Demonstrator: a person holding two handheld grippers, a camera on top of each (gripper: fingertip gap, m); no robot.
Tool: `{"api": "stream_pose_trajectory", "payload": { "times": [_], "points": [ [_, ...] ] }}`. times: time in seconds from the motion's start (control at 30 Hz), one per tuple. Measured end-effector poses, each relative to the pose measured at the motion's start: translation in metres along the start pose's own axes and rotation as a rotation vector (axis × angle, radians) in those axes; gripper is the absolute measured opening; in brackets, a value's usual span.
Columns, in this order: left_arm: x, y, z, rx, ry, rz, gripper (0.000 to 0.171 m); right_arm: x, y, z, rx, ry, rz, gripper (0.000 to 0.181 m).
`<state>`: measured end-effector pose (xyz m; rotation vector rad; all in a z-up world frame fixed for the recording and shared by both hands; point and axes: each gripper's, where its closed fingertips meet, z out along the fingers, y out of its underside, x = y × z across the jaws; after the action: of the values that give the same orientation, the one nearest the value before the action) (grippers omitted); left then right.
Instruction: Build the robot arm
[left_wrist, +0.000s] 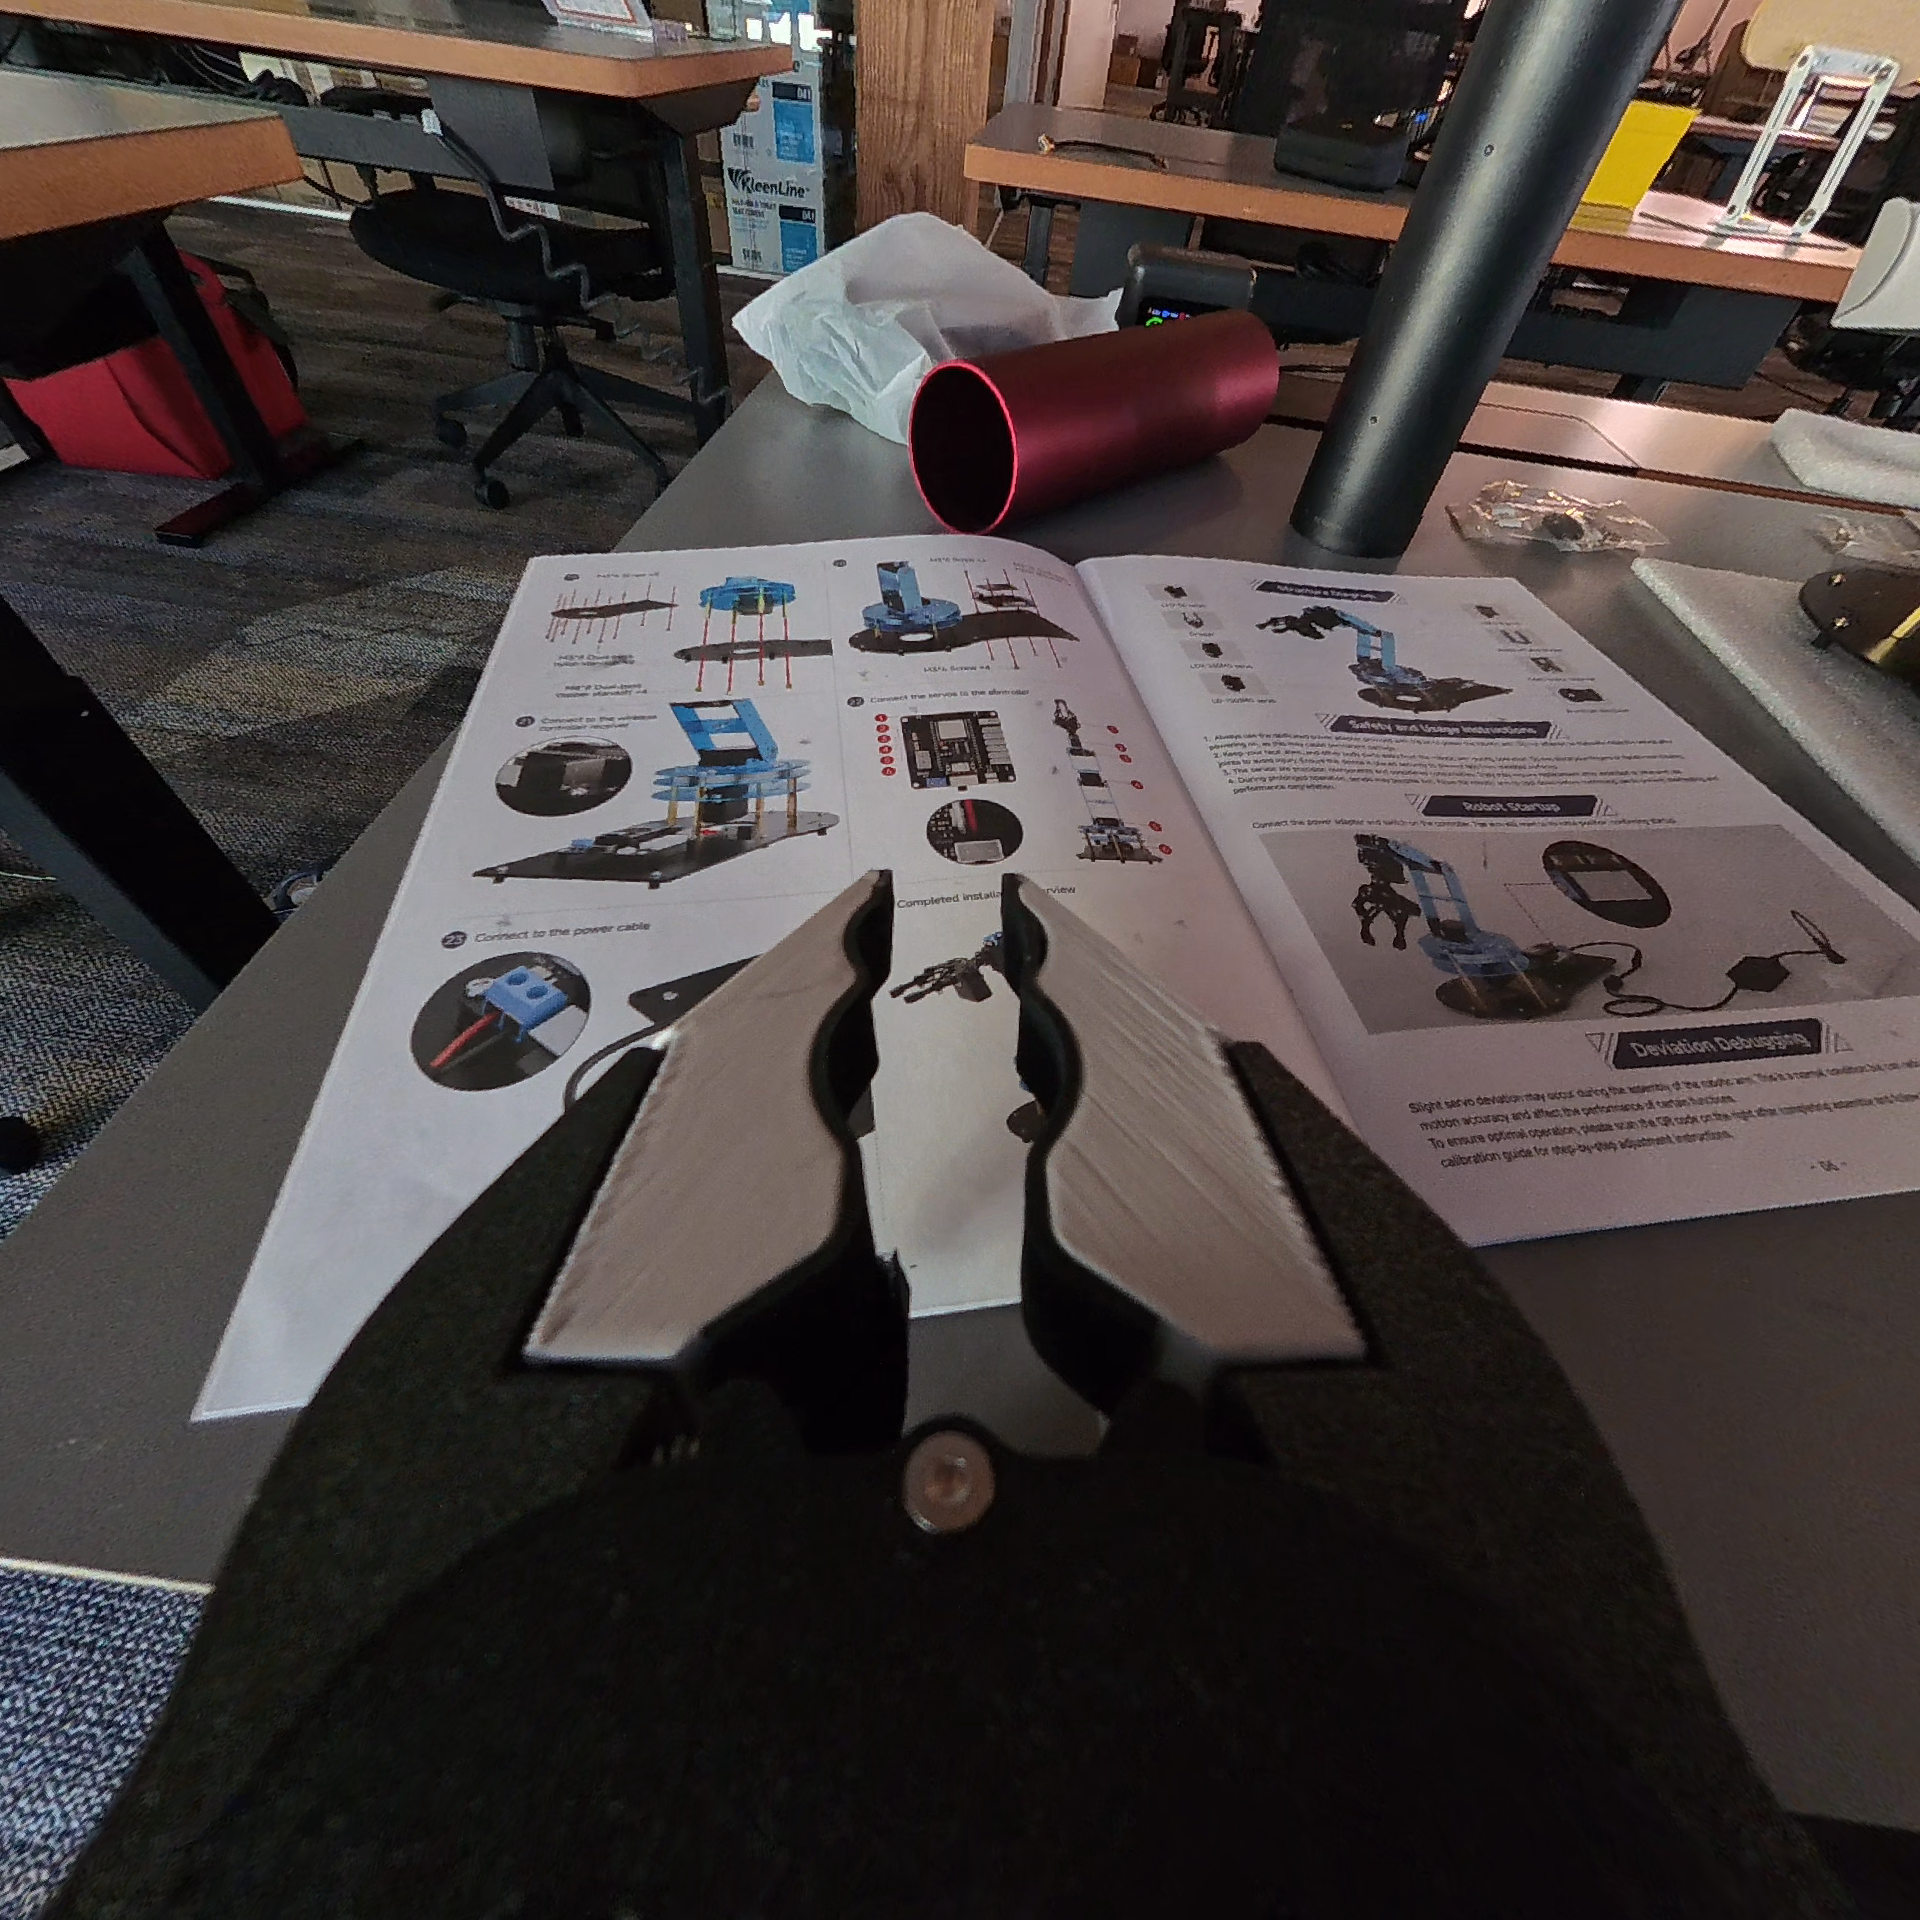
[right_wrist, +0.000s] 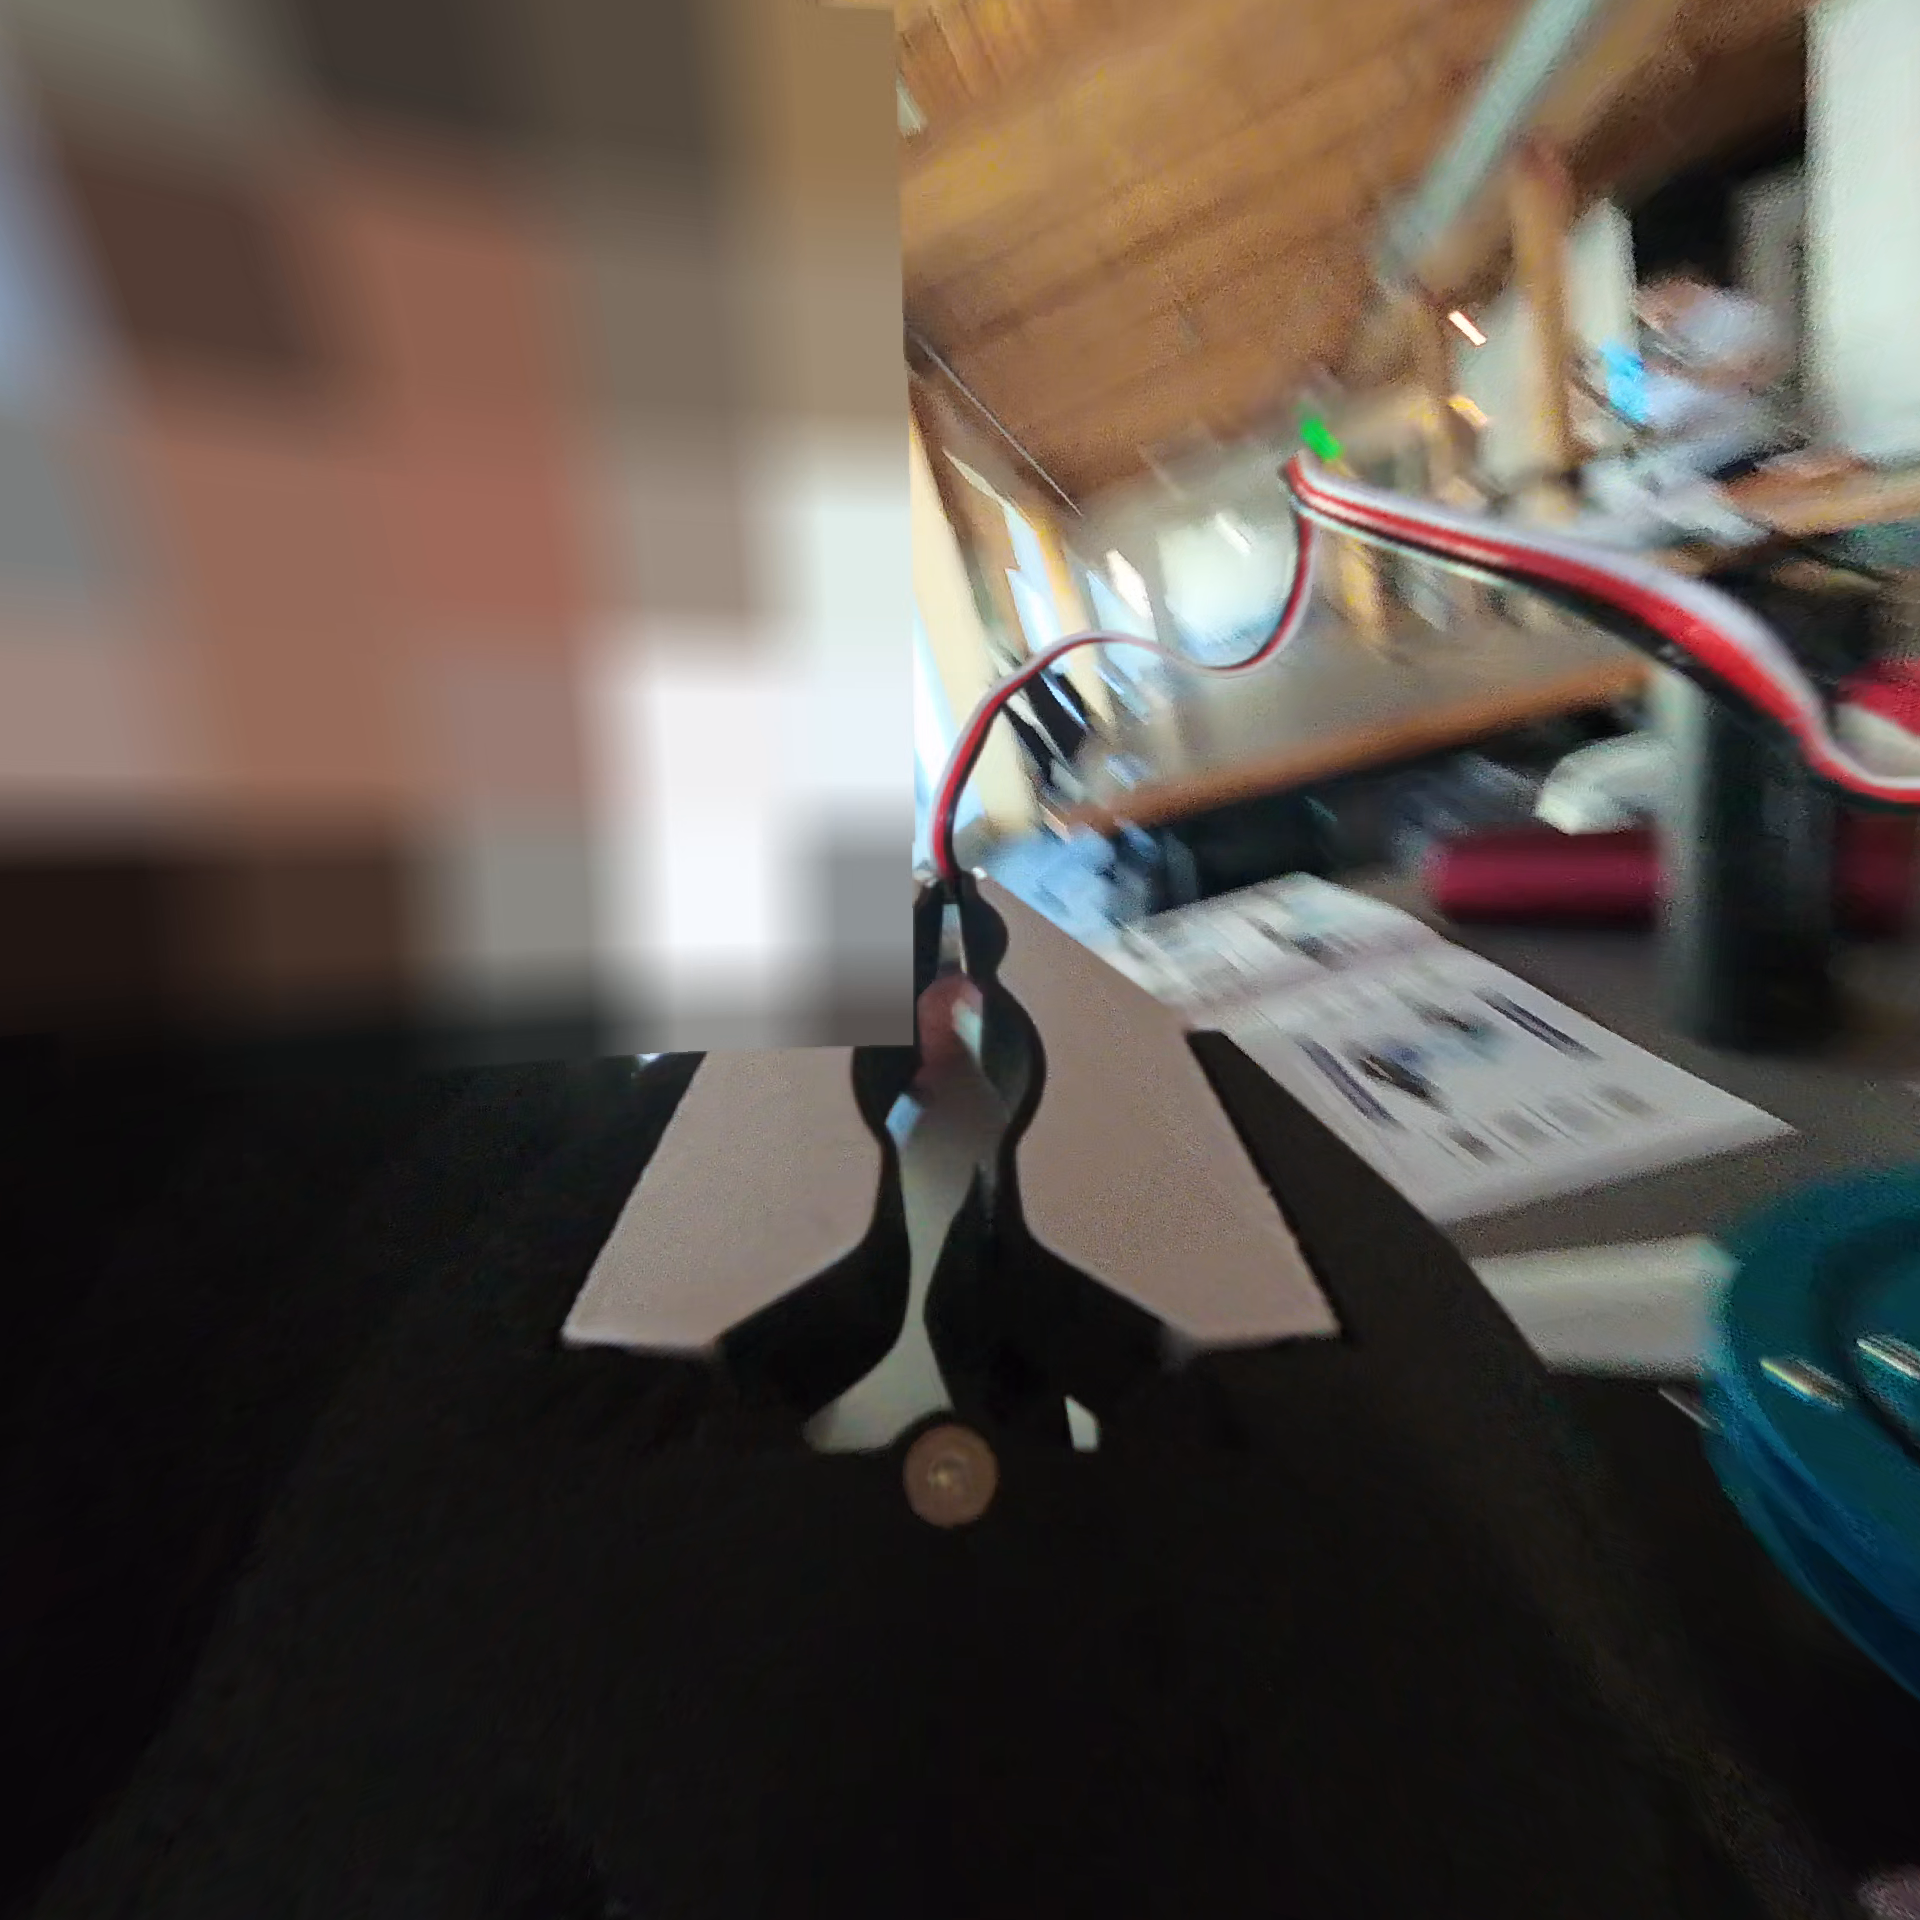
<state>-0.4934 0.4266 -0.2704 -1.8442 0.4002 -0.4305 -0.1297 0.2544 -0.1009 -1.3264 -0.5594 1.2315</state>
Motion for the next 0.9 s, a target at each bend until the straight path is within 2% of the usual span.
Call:
{"api": "stream_pose_trajectory", "payload": {
  "times": [0.03,0.1,0.17,0.27,0.43,0.9],
  "points": [
    [0.000,0.000,0.000,-0.001,-0.002,0.001,0.020,0.014,0.013,0.002,-0.109,0.107,-0.063,0.001],
    [-0.001,0.000,0.000,-0.004,-0.007,0.001,0.020,0.044,0.040,-0.004,-0.347,0.305,-0.209,0.002],
    [-0.001,0.000,0.001,-0.007,-0.012,0.002,0.020,0.070,0.063,-0.016,-0.574,0.431,-0.268,0.002],
    [-0.001,0.001,0.002,-0.018,-0.016,0.006,0.020,0.088,0.086,-0.022,-0.778,0.466,-0.228,0.002],
    [-0.001,0.002,0.002,-0.023,-0.017,0.009,0.020,0.106,0.114,-0.021,-1.006,0.454,-0.207,0.002],
    [-0.002,0.001,0.002,-0.014,-0.015,0.004,0.019,0.108,0.134,-0.030,-1.162,0.405,-0.117,0.002]
  ]
}}
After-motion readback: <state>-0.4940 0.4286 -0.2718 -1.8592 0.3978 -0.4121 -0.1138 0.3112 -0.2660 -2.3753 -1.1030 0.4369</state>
